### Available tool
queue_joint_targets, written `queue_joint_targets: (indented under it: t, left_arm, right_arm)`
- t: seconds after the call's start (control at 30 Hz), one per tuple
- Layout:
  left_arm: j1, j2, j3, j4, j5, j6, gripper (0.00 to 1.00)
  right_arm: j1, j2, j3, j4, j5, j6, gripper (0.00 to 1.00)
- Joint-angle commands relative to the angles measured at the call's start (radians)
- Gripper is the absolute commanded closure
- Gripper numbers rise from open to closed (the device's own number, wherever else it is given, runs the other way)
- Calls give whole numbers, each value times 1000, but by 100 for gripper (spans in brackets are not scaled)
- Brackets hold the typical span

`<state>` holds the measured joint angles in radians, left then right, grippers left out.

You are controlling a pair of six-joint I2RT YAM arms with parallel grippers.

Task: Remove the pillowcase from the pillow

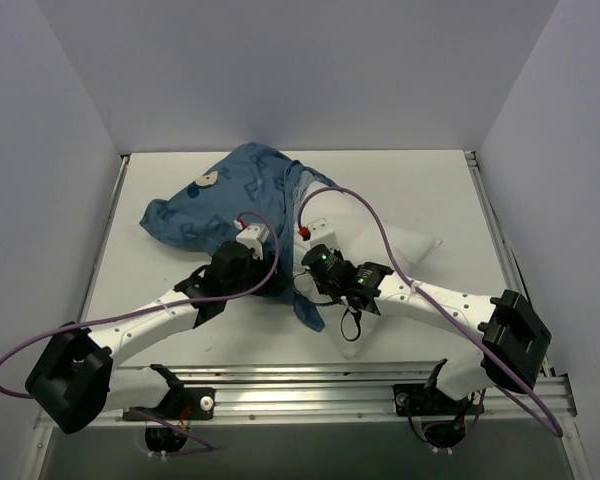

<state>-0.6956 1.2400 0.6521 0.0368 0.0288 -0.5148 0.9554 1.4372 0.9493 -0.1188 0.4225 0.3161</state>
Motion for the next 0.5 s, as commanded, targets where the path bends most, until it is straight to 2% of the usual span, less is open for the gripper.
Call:
queue_joint_targets:
  t: [0.0,0.07,0.13,0.17,0.2,0.27,0.33,0.43,0.47]
  left_arm:
    - [-13,21,30,54,26,15,26]
    - [-16,42,44,46,16,19,30]
    - [-18,58,69,17,-1,24,46]
    - [-16,67,75,11,-9,27,56]
    - [-16,72,80,6,-16,27,78]
    - [-18,75,95,-12,-67,15,96]
    - [-15,78,118,-87,-134,3,98]
    - [-5,76,173,-196,-318,-4,98]
    - [2,73,200,-230,-431,-16,98]
  right_arm:
    - [-14,-18,-41,-13,-97,34,100]
    - [-20,-29,-47,-5,-113,38,100]
    - [-26,-49,-47,-1,-116,46,100]
    - [-27,-57,-49,-1,-116,46,100]
    - [-29,-78,-49,-4,-116,47,100]
    - [-49,-104,-52,-12,-119,51,100]
    - [-70,-155,-58,-25,-151,48,100]
    - [-112,-245,-53,-76,-159,61,100]
    - [-128,-271,-50,-94,-154,67,100]
